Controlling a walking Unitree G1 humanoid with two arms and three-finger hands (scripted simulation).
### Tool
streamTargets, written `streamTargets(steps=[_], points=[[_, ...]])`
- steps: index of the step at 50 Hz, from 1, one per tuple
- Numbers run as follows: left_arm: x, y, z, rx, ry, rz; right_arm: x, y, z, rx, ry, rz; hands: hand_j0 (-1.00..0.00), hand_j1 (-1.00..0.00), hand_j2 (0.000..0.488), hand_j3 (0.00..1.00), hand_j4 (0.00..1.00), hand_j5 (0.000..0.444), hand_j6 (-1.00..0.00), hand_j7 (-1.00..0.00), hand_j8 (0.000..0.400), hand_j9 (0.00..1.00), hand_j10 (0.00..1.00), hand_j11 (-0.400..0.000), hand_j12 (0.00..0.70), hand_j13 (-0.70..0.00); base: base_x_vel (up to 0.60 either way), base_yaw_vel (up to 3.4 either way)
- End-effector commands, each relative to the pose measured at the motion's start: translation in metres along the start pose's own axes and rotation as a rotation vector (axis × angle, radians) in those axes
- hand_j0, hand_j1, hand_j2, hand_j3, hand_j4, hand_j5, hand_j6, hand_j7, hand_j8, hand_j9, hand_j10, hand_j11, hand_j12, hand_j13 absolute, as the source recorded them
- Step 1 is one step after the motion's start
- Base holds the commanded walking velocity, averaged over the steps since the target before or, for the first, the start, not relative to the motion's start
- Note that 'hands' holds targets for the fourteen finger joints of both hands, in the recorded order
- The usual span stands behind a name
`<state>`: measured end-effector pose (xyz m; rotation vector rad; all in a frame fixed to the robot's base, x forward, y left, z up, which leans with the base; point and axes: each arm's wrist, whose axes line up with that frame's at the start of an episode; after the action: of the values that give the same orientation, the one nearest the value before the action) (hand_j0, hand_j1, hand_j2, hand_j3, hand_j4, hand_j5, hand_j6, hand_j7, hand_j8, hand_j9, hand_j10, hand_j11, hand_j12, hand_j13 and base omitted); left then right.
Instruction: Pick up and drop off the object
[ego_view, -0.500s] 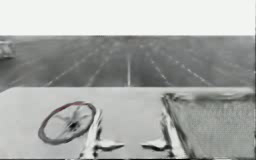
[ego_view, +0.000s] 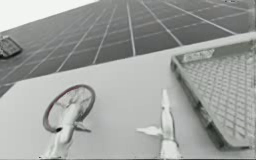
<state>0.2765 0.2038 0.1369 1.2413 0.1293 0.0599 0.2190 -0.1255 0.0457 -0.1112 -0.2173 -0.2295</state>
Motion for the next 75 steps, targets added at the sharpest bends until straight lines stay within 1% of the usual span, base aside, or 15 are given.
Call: streamTargets(steps=[1, 5, 6, 7, 18, 34, 36, 49, 52, 53, 54, 70, 72, 73, 75], points=[[0.016, -0.027, -0.027, 0.055, 0.054, -0.103, -0.004, 0.004, -0.003, 0.005, -0.001, 0.007, 0.0, 0.0, 0.0, 0.0, 0.0, 0.0, 0.0, 0.0, 0.0, 0.0, 0.0, 0.0, 0.0, 0.0, 0.0, 0.0], [0.022, -0.041, -0.038, 0.004, 0.106, -0.12, -0.001, 0.005, 0.001, 0.003, -0.007, 0.013, 0.0, -0.28, 0.142, 0.0, 0.0, 0.0, 0.0, -0.28, 0.113, 0.0, 0.0, 0.0, 0.198, 0.0, 0.0, 0.0], [0.025, -0.05, -0.04, -0.049, 0.111, -0.068, -0.008, 0.0, 0.008, 0.013, -0.01, 0.025, -0.08, -1.0, 0.461, 0.0, 0.0, 0.0, -0.08, -1.0, 0.4, 0.0, 0.0, 0.0, 0.7, 0.0, 0.0, 0.0], [0.027, -0.045, -0.038, -0.083, 0.146, -0.14, -0.008, 0.002, 0.0, 0.01, -0.023, 0.025, -1.0, -1.0, 0.0, 0.0, 0.0, 0.0, -1.0, -1.0, 0.4, 0.0, 0.0, 0.0, 0.7, 0.0, 0.0, 0.0], [-0.019, -0.009, 0.015, -0.262, 0.039, 0.085, -0.01, -0.002, 0.008, 0.017, -0.022, 0.053, -1.0, -1.0, 0.0, 0.0, 0.0, 0.0, -1.0, -1.0, 0.4, 0.0, 0.0, 0.0, 0.7, 0.0, 0.0, 0.0], [-0.026, 0.122, 0.153, -1.31, 0.03, -0.552, 0.008, 0.061, -0.004, -0.035, -0.117, 0.212, -1.0, -1.0, 0.0, 0.0, 0.0, 0.0, -1.0, -1.0, 0.4, 0.0, 0.0, 0.0, 0.7, 0.0, 0.0, 0.0], [-0.068, 0.044, 0.031, -2.103, -0.338, -0.399, -0.027, 0.157, -0.005, 0.636, 0.216, -0.054, -1.0, -1.0, 0.0, 0.0, 0.0, 0.0, -1.0, -1.0, 0.4, 0.0, 0.0, 0.0, 0.7, 0.0, 0.0, 0.0], [-0.082, 0.044, 0.062, -2.11, -0.358, -0.481, 0.03, 0.23, 0.028, 0.121, -0.432, -0.219, -1.0, -1.0, 0.0, 0.0, 0.0, 0.0, -1.0, -1.0, 0.4, 0.0, 0.0, 0.0, 0.7, 0.0, 0.0, 0.0], [-0.081, 0.037, 0.066, -2.111, -0.337, -0.497, 0.03, 0.216, 0.016, 0.125, -0.399, -0.093, -1.0, -1.0, 0.0, 0.11, 1.0, 0.444, -1.0, -1.0, 0.4, 0.11, 1.0, -0.4, 0.7, -0.7, 0.0, 0.0], [-0.079, 0.031, 0.071, -2.108, -0.341, -0.503, 0.029, 0.2, 0.015, 0.105, -0.382, -0.059, -1.0, -1.0, 0.0, 0.93, 1.0, 0.034, -1.0, -1.0, 0.4, 0.93, 1.0, -0.4, 0.7, -0.7, 0.0, 0.0], [-0.087, 0.028, 0.068, -2.105, -0.338, -0.496, 0.034, 0.195, 0.011, 0.138, -0.363, 0.008, -1.0, -1.0, 0.0, 0.99, 1.0, 0.005, -1.0, -1.0, 0.4, 0.99, 1.0, -0.4, 0.7, -0.7, 0.0, 0.0], [-0.06, -0.009, 0.04, -1.934, -0.035, -0.522, 0.018, 0.138, 0.01, 0.674, 0.208, -0.361, -0.99, -1.0, 0.005, 1.0, 1.0, 0.0, -0.99, -1.0, 0.4, 1.0, 1.0, -0.4, 0.7, -0.7, 0.0, 0.0], [-0.045, -0.025, 0.034, -1.885, 0.027, -0.534, 0.015, 0.125, -0.001, 0.648, 0.234, -0.413, -0.02, -1.0, 0.488, 1.0, 1.0, 0.0, -0.02, -1.0, 0.4, 1.0, 1.0, -0.4, 0.7, -0.7, 0.0, 0.0], [-0.042, -0.033, 0.043, -1.869, 0.067, -0.54, 0.013, 0.12, -0.001, 0.643, 0.211, -0.473, 0.0, 0.0, 0.0, 1.0, 1.0, 0.0, 0.0, 0.0, 0.0, 1.0, 1.0, -0.4, 0.0, -0.7, 0.0, 0.0], [-0.046, -0.027, 0.041, -1.846, 0.064, -0.561, 0.019, 0.114, -0.016, 0.584, 0.151, -0.516, 0.0, 0.0, 0.0, 1.0, 1.0, 0.0, 0.0, 0.0, 0.0, 1.0, 1.0, -0.4, 0.0, -0.7, 0.0, 0.0]])
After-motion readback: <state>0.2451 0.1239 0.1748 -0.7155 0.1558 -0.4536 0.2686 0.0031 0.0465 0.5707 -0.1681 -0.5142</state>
